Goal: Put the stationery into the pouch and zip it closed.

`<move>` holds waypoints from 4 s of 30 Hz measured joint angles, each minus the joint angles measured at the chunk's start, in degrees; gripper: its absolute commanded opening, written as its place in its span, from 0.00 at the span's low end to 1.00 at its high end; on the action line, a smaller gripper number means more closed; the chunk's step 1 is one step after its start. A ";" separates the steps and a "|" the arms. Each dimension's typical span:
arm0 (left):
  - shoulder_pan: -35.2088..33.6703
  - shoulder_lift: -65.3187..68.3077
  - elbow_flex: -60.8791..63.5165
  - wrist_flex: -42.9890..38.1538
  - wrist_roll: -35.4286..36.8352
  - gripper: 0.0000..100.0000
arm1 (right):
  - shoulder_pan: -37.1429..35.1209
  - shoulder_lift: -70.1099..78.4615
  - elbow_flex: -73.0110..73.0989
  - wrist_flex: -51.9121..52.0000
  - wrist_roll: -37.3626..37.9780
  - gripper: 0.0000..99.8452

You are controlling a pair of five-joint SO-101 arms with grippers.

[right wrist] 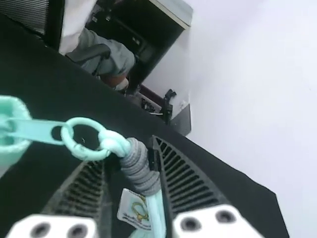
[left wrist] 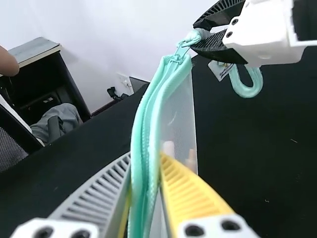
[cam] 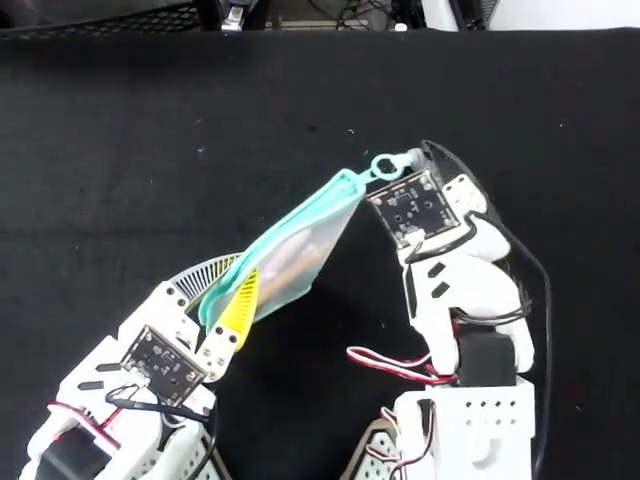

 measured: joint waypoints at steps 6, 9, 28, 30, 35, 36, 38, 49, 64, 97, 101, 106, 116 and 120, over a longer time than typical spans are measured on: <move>0.18 0.09 -0.53 0.00 0.00 0.03 | 1.85 0.00 0.70 0.44 -0.09 0.01; 0.18 0.09 -0.53 0.00 0.00 0.03 | 1.85 -0.09 0.62 1.93 -0.09 0.01; -8.18 0.00 0.00 1.85 3.60 0.03 | -4.66 -30.07 -6.77 29.63 -10.11 0.25; -12.40 0.00 0.88 1.58 2.81 0.03 | -4.75 -33.05 -4.48 31.38 -10.20 0.23; -21.19 0.00 1.23 1.76 1.05 0.03 | -4.57 -35.16 9.85 31.47 -10.64 0.14; -23.12 0.18 1.23 1.32 1.05 0.03 | -4.48 -35.16 13.19 30.59 -10.64 0.13; -27.52 0.18 1.14 0.09 0.88 0.03 | -4.57 -35.16 19.96 27.69 -10.64 0.08; -44.22 0.26 0.62 -9.32 0.35 0.03 | -4.48 -35.16 37.54 21.19 -17.67 0.02; -26.64 0.00 29.36 -28.22 -0.09 0.03 | -4.57 -35.16 39.56 27.43 -17.93 0.02; -20.92 46.59 11.87 -25.85 4.04 0.03 | -4.57 -35.16 39.56 27.60 -17.93 0.02; -21.27 51.08 9.23 -31.74 5.10 0.06 | -4.57 -35.16 39.56 27.60 -17.93 0.02; -21.27 58.64 0.09 -32.35 5.63 0.10 | -4.57 -35.16 39.56 27.60 -17.93 0.02; -12.57 73.93 -10.90 -30.59 6.07 0.11 | -4.57 -35.16 39.56 27.60 -17.93 0.02; -10.29 74.02 -12.84 -23.91 5.98 0.11 | -4.57 -35.16 39.56 27.60 -17.93 0.02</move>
